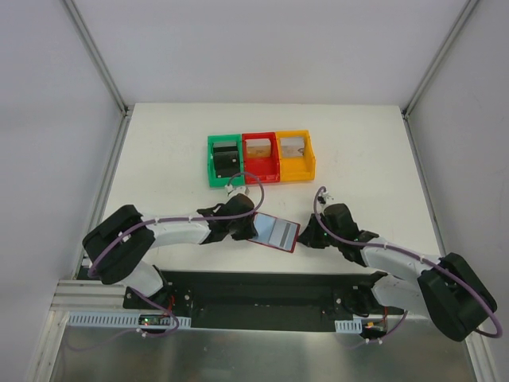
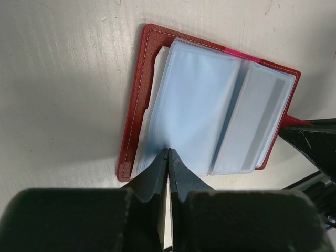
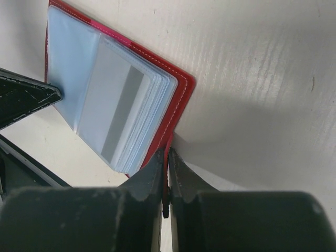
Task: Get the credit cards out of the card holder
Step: Remove the credit card from the card holder.
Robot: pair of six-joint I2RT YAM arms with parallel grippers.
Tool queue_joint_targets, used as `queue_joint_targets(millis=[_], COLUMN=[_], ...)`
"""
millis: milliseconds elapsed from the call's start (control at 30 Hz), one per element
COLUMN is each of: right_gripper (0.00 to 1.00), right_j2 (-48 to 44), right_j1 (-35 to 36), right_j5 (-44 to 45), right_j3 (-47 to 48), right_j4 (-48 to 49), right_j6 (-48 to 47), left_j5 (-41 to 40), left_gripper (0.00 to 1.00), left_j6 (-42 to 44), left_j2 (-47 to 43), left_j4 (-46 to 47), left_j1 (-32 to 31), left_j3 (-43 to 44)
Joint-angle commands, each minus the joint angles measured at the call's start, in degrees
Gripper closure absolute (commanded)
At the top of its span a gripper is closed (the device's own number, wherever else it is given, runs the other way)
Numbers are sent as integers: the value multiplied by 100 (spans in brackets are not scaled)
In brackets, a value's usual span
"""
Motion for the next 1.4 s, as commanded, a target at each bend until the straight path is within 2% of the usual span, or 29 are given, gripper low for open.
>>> queue_joint_targets(millis=[0, 100, 200, 600, 667, 733, 800, 1100, 1167, 1367], right_gripper=[95, 100, 99, 100, 94, 83, 76, 68, 68, 86], right_j2=[-166, -307, -343, -53, 96, 202, 298, 509, 527, 510], right_j1=[-9, 0, -9, -9, -9, -9, 0, -18, -18, -18], right_j5=[120, 208, 182, -274, -345, -407, -459, -644, -696, -811], right_j3=[90, 362, 547, 970, 1005, 1014, 1022, 1014, 988, 961], right_j4=[-40, -401, -613, -402, -315, -200, -112, 265, 424, 644], right_j6=[-92, -435, -707, -840, -744, -656, -594, -357, -251, -137], left_j5=[2, -24, -7, 160, 195, 196, 317, 362, 380, 371], left_gripper=[100, 100, 100, 100, 100, 100, 100, 100, 100, 100], left_j6=[-31, -48, -57, -57, -31, -13, -4, 40, 48, 57], left_j2=[-41, -111, -146, -129, -85, -32, -6, 38, 47, 12], left_j4=[-665, -665, -630, -428, -427, -269, -252, -173, -155, -137], left_j1=[-121, -121, -138, -129, -138, -138, -129, -138, -138, -129], left_j3=[-286, -321, -348, -366, -357, -330, -313, -313, -313, -330])
